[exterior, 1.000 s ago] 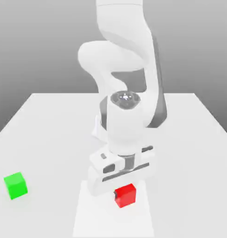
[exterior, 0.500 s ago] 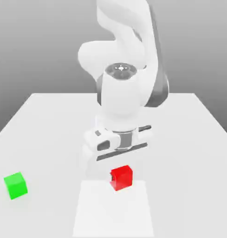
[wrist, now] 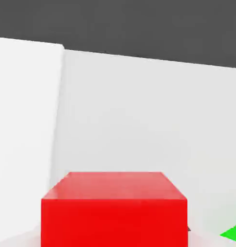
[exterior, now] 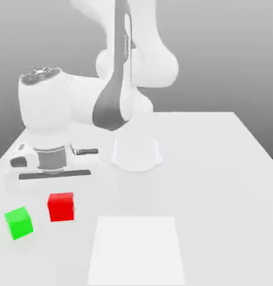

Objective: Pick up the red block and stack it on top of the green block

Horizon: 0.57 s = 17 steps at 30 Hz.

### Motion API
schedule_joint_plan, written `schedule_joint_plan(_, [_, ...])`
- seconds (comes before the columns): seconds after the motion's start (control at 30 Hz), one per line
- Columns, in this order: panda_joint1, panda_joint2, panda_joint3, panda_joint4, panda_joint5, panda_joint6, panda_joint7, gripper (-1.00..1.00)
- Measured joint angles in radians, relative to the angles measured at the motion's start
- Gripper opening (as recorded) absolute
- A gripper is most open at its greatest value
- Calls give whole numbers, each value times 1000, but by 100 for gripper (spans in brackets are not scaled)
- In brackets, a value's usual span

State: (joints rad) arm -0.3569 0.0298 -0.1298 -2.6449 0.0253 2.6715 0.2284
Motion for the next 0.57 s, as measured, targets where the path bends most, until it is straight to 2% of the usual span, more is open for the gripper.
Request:
schedule_joint_plan(0.27, [-158,9,-67,58,-6,-48,-52,-100])
schedule_joint_plan(0.43, [-182,152,-41,72,59,78,-106,-100])
schedule_joint_plan(0.47, [-189,183,-32,74,73,107,-116,100])
schedule_joint_plan(0.57, [-189,183,-32,74,73,107,-116,100])
